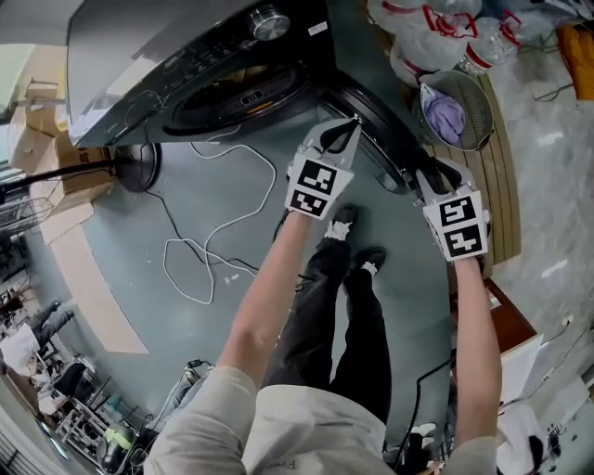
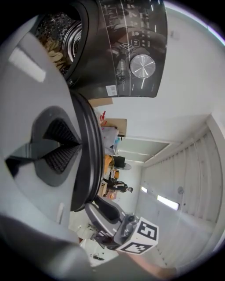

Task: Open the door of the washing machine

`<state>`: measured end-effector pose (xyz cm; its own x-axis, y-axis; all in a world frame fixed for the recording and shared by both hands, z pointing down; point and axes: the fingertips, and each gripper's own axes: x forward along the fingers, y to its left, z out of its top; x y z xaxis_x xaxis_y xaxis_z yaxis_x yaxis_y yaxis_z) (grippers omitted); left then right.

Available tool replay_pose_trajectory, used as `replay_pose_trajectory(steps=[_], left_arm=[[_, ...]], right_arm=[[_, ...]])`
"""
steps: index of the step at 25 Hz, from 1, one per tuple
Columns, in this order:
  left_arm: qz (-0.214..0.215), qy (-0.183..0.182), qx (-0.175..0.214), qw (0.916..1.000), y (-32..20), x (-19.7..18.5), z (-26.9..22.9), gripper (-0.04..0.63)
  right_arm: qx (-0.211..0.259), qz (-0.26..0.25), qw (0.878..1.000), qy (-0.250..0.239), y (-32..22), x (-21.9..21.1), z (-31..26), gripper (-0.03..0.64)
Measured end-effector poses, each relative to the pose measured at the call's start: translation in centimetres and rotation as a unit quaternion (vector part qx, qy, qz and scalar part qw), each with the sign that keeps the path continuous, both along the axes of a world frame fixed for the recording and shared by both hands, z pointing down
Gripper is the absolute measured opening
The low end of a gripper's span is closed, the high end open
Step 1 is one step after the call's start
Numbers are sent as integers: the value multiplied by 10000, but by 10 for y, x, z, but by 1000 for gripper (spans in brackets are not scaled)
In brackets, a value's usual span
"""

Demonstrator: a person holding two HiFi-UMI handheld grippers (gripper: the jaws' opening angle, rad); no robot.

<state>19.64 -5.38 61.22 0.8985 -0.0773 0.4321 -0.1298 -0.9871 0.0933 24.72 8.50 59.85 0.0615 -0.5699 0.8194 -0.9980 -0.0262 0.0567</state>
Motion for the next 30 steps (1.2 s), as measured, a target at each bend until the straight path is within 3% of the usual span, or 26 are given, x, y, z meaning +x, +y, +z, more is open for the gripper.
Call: replay_pose_trajectory(steps=[9, 15, 19, 25, 30], left_arm=[[93, -31, -70, 9999, -45, 33, 2, 58], [339, -27, -67, 9994, -51, 50, 2, 58], [309, -16, -134, 9994, -53, 62, 1, 58], [104, -57, -235, 9997, -77, 76, 0, 58], [40, -167, -251, 9995, -95, 82, 3, 57]], right_arm=[[-378, -193, 9949, 915, -13, 53, 1, 118], [-463, -89, 9907, 1276, -25, 90, -1, 112], [-522, -44, 9882, 1441, -34, 117, 1, 95], [-676, -392, 9789, 1886, -57, 154, -2, 81], [-564, -263, 9767, 2053, -77, 178, -4, 65]])
